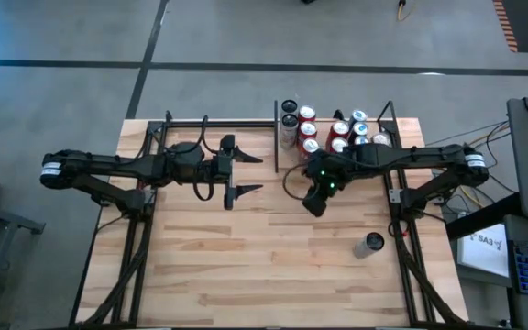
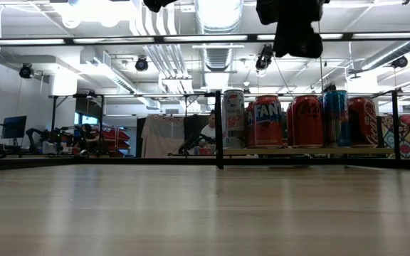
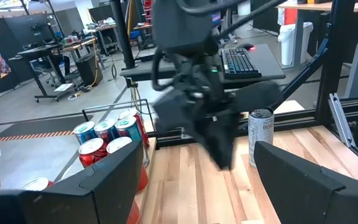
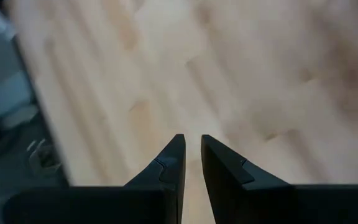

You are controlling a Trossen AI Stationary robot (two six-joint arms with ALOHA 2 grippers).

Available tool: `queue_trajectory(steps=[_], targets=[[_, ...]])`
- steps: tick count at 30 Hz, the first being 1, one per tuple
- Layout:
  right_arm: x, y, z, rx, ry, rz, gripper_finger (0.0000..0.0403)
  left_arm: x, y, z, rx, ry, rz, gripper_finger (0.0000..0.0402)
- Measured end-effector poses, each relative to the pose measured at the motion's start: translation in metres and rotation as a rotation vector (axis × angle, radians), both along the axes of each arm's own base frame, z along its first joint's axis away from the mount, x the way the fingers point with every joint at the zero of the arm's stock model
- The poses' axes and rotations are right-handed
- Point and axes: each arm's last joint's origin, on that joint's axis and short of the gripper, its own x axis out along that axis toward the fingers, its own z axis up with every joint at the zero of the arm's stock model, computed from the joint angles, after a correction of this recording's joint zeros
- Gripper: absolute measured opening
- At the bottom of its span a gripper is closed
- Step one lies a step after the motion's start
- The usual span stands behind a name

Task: Place canned beverage on shelf
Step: Put the white soda can on the shelf aligned with the other white soda cans

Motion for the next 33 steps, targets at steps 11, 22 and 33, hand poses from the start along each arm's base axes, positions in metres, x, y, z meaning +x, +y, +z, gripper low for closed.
queue_trajectory(steps=[11,22,33], targets=[[-0.009,0.049,0.014,0.111,0.32,0.091,0.0043,0.0,0.0,0.0,0.0,-0.001,0.0,0.0292],[-0.046,0.089,0.03,-0.038,0.485,0.504,0.0043,0.0,0.0,0.001,-0.038,-0.007,0.004,0.0292],[-0.078,0.135,0.031,-0.119,0.446,0.811,0.0043,0.001,-0.007,0.0,-0.094,-0.009,-0.014,0.0292]])
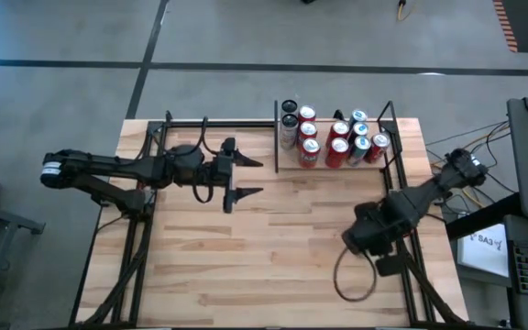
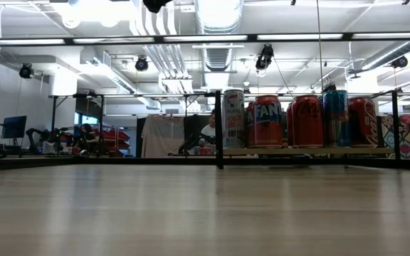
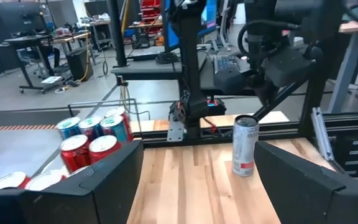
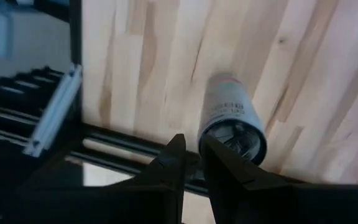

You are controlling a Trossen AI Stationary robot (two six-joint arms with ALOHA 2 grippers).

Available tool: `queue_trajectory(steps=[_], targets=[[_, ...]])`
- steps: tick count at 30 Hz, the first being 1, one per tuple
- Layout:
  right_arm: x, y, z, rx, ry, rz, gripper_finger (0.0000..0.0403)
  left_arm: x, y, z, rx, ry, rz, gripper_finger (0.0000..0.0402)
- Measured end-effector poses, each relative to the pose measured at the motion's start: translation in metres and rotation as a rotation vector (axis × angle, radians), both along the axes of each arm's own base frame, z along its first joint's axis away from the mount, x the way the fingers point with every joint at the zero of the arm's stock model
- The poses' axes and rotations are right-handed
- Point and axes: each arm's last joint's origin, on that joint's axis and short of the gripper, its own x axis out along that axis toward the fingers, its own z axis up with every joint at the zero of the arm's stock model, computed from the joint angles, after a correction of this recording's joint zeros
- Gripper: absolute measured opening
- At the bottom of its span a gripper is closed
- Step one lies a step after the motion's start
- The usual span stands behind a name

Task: Place canned beverage on shelf
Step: Put the white soda can on the shelf aligned with the other white soda cans

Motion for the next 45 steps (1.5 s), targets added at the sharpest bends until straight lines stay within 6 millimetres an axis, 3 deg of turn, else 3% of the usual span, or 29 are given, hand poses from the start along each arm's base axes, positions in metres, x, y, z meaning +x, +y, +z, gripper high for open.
queue_trajectory(steps=[12,18,28,39,45], targets=[[-0.027,0.027,-0.005,-0.117,-0.063,0.147,0.0042,0.025,-0.018,-0.015,-0.012,-0.03,-0.057,0.0292],[-0.036,0.026,-0.001,-0.163,-0.118,0.132,0.0042,0.028,-0.019,-0.017,-0.019,-0.035,-0.06,0.0292],[-0.052,0.011,-0.012,-0.186,-0.141,0.192,0.0043,0.028,-0.019,-0.016,-0.036,-0.047,-0.059,0.0292],[-0.047,0.015,-0.017,-0.161,-0.226,0.128,0.0043,0.028,-0.019,-0.012,-0.037,-0.08,-0.056,0.0292],[-0.044,0.012,-0.016,-0.26,-0.3,0.101,0.0045,0.028,-0.019,-0.012,-0.042,-0.08,-0.055,0.0292]])
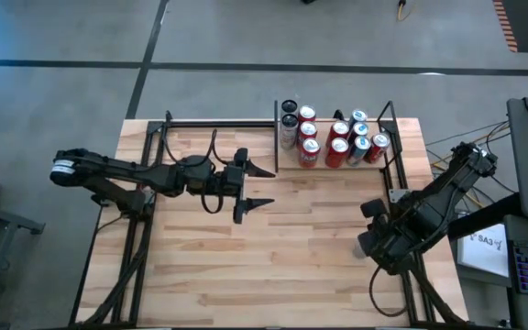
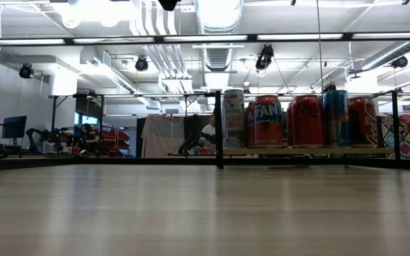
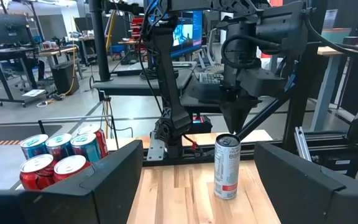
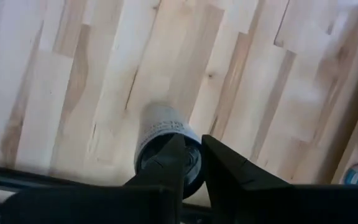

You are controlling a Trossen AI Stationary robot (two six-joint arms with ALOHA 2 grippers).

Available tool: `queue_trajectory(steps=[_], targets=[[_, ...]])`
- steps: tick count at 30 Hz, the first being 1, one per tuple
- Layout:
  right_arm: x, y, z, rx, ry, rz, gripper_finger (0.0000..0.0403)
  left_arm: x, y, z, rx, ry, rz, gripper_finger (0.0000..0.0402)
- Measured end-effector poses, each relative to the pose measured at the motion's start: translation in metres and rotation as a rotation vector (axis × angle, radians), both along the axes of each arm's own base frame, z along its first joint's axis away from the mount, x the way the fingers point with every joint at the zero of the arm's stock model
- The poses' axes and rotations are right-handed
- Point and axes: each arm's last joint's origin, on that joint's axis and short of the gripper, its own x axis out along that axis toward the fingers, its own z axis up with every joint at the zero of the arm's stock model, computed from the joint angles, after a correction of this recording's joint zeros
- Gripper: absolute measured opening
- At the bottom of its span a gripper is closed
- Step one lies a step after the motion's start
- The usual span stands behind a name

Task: Place canned beverage on shelf
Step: Put the white soda can on the shelf aligned with the other white soda cans

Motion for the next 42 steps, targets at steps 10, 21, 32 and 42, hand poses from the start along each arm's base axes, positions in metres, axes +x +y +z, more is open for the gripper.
queue_trajectory(steps=[10,21,32,42], targets=[[0.003,-0.004,0.0,0.026,-0.003,-0.174,0.0154,0.0,0.0,0.0,0.0,0.0,0.0,0.0292],[0.002,-0.003,0.0,0.113,0.055,-0.386,0.031,0.0,0.0,0.0,0.0,0.0,0.0,0.0292],[0.001,-0.003,-0.006,0.117,0.079,-0.422,0.0318,0.0,0.0,0.0,-0.003,0.004,0.0,0.0292],[0.001,-0.003,-0.01,0.102,0.09,-0.419,0.032,0.0,0.0,-0.001,-0.003,0.007,-0.001,0.0292]])
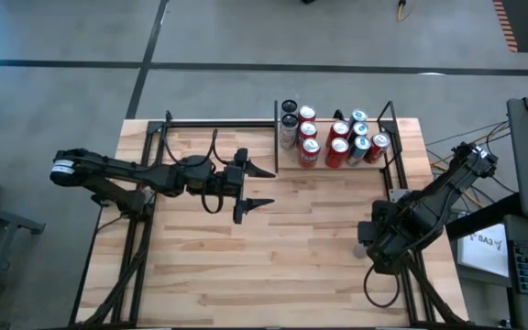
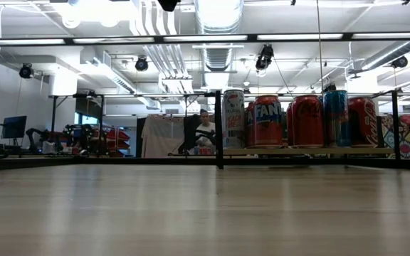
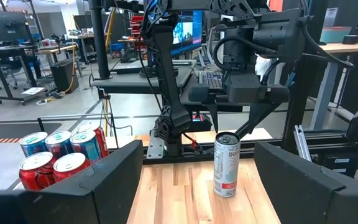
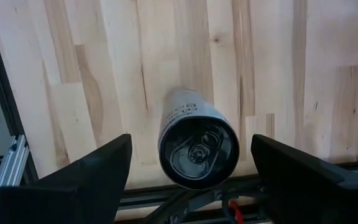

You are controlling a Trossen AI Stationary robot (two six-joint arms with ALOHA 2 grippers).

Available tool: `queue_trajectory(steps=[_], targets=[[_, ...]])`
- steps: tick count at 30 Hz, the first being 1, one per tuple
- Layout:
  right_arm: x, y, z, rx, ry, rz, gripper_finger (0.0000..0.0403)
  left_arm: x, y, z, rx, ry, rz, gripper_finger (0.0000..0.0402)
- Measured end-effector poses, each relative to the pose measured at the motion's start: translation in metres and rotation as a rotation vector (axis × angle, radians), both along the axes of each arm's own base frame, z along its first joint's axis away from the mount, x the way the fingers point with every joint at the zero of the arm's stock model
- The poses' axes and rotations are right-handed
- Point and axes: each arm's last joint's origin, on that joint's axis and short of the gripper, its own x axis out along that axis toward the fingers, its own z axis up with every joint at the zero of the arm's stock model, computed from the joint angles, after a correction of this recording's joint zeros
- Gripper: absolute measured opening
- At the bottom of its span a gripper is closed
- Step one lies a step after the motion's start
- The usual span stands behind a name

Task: Place canned beverage on shelf
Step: Put the white soda can on the shelf aligned with the other white soda cans

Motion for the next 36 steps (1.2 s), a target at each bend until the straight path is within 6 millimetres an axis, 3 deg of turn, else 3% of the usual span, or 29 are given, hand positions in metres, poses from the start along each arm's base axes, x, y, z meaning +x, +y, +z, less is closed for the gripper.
queue_trajectory(steps=[26,36], targets=[[-0.004,-0.001,-0.026,-0.014,0.102,-0.015,0.0322,0.0,0.0,0.0,0.0,0.0,0.0,0.0292],[-0.004,-0.001,-0.046,-0.022,0.111,-0.015,0.0322,0.0,0.0,0.0,0.0,0.0,0.0,0.0292]])
